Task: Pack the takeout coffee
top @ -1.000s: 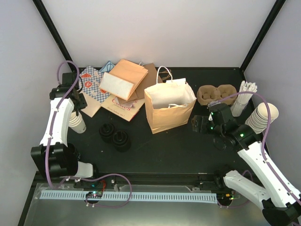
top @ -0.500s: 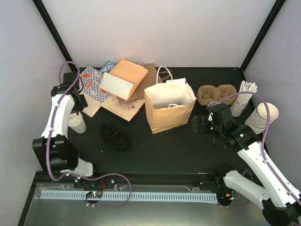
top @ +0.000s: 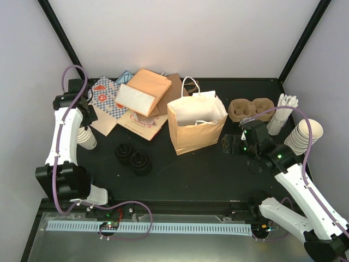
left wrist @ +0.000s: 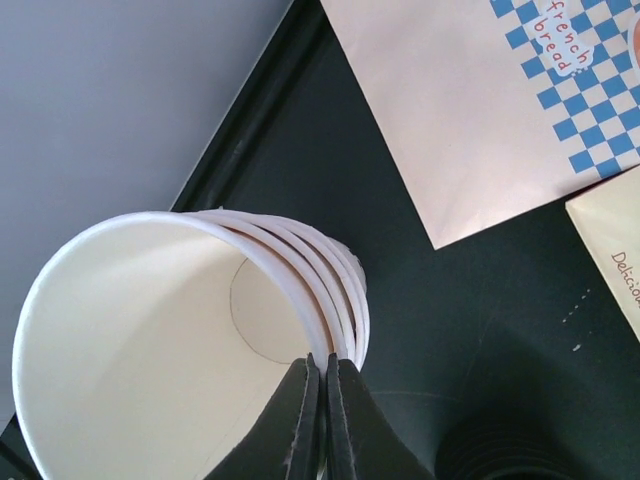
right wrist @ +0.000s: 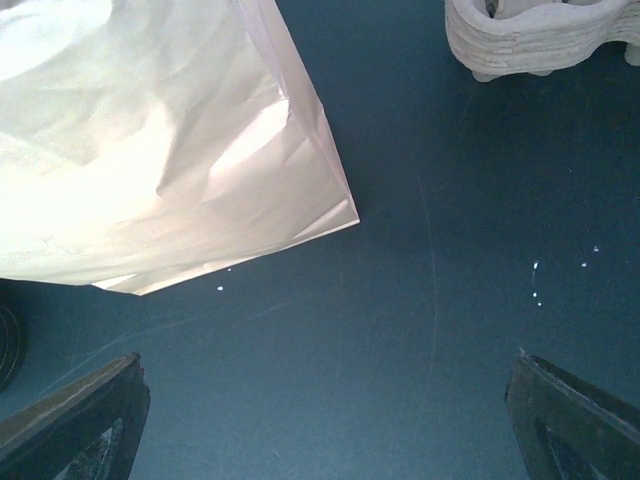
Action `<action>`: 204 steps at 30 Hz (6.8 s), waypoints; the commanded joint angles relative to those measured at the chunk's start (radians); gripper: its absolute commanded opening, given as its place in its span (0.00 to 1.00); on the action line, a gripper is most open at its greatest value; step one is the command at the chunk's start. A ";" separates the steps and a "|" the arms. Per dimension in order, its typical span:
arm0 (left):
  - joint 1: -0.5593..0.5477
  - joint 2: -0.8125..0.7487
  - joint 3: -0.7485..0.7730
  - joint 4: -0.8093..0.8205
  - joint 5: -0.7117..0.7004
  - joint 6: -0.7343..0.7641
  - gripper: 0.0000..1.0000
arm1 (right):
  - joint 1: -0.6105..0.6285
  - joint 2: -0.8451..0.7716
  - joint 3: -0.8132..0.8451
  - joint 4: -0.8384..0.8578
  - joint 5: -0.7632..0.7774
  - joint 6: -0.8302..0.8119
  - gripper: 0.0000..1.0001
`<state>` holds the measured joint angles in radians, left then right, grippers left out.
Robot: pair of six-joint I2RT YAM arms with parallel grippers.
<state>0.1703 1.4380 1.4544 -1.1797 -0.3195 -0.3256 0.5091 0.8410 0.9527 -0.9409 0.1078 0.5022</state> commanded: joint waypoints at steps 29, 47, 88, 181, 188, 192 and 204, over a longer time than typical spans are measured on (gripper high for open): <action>-0.100 -0.050 0.090 -0.110 -0.136 -0.001 0.02 | -0.003 -0.008 0.022 0.024 -0.060 -0.035 1.00; -0.099 -0.079 0.199 -0.191 -0.167 -0.017 0.02 | -0.004 -0.025 0.037 0.013 -0.073 -0.037 1.00; -1.345 -0.108 0.099 0.015 0.125 -0.019 0.02 | -0.003 -0.040 0.052 -0.067 0.115 0.052 1.00; -0.839 -0.220 -0.548 0.199 0.149 -0.253 0.89 | -0.003 -0.064 -0.083 0.093 0.015 0.042 1.00; -0.817 -0.225 -0.557 0.203 0.154 -0.246 0.90 | -0.003 -0.065 -0.085 0.094 0.011 0.040 1.00; -0.810 -0.234 -0.556 0.193 0.150 -0.247 0.90 | -0.003 -0.063 -0.085 0.096 0.006 0.038 1.00; -0.797 -0.289 -0.529 0.155 0.128 -0.253 0.92 | -0.003 -0.048 -0.081 0.097 -0.009 0.032 1.00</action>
<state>-0.6399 1.1744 0.9043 -1.0004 -0.1780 -0.5800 0.5091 0.7929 0.8719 -0.8600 0.1059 0.5465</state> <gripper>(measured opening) 0.916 0.999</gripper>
